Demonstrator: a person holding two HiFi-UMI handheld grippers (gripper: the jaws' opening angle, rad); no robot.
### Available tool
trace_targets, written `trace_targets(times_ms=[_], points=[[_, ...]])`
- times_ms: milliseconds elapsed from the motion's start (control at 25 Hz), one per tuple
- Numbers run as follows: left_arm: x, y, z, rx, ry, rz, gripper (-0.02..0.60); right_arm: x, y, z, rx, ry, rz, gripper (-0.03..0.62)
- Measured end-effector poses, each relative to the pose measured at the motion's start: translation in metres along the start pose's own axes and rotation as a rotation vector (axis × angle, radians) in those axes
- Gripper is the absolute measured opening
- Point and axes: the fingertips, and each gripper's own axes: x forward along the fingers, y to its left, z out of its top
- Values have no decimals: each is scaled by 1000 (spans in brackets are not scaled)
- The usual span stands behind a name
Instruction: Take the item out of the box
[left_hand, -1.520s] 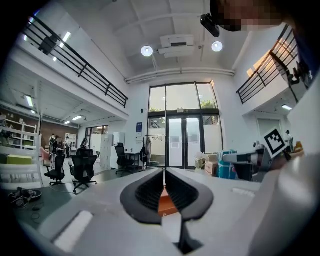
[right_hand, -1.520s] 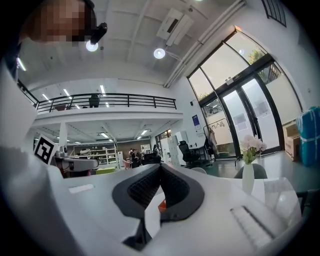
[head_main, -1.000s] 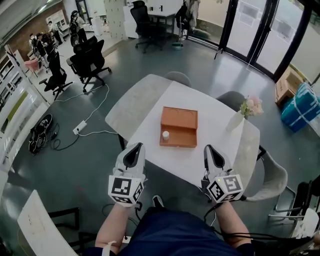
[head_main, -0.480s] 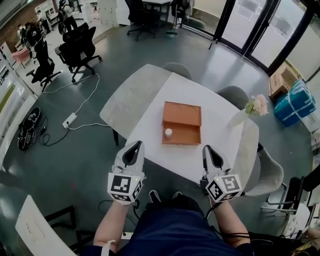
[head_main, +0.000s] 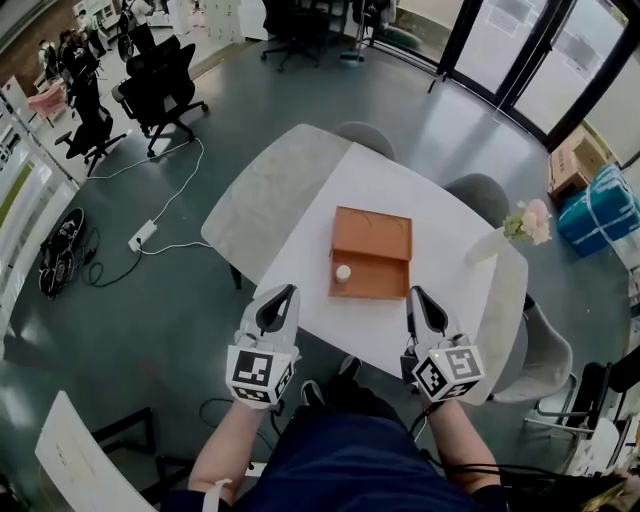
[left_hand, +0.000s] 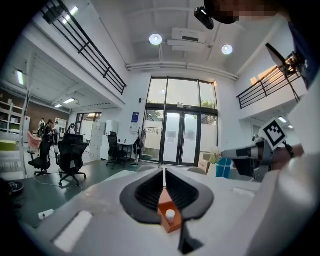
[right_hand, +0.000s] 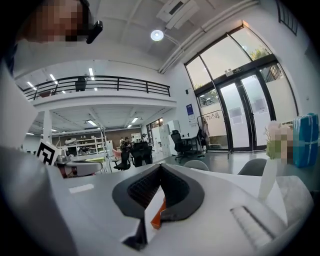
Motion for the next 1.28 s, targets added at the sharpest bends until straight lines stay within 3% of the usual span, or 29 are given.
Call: trace_targets(times_ms=[360, 680, 920, 1120, 1280], points=[[63, 0, -3, 41, 89, 0, 28, 42, -42, 7, 62, -6, 21, 2], [120, -11, -32, 110, 220, -22, 46, 69, -87, -6, 121, 16, 31, 2], [147, -14, -61, 123, 306, -43, 49, 82, -92, -23, 119, 61, 65, 2], [162, -4, -99, 178, 368, -68, 54, 94, -97, -48, 146, 116, 19, 2], [173, -3, -127, 180, 431, -146, 54, 99, -99, -60, 168, 140, -31, 2]])
